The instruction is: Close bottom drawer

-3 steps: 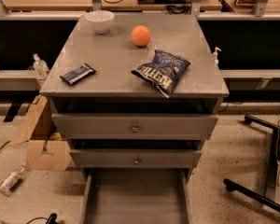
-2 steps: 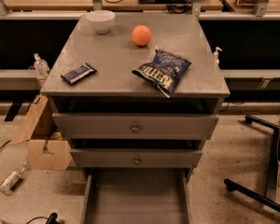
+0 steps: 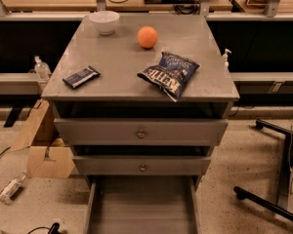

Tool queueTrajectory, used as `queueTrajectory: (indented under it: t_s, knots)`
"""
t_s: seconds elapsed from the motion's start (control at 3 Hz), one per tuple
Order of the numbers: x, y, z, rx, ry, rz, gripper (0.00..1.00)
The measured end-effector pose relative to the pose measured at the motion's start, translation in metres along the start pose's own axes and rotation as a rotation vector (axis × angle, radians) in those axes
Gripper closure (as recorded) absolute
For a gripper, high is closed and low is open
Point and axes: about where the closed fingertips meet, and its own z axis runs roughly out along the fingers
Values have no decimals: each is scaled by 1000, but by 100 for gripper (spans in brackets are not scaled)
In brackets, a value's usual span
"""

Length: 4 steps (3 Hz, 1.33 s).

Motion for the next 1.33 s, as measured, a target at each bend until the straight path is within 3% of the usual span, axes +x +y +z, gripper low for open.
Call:
queueTrajectory:
  t_s: [0.33,0.67,1.0,1.33]
  knots:
    - [-4,-14,2,14,0,-19,100]
    - [-4,-14,2,14,0,-19,100]
    - [-22,-50,3,43,-17,-59,100]
    - [-22,-46,3,43,-17,-59,100]
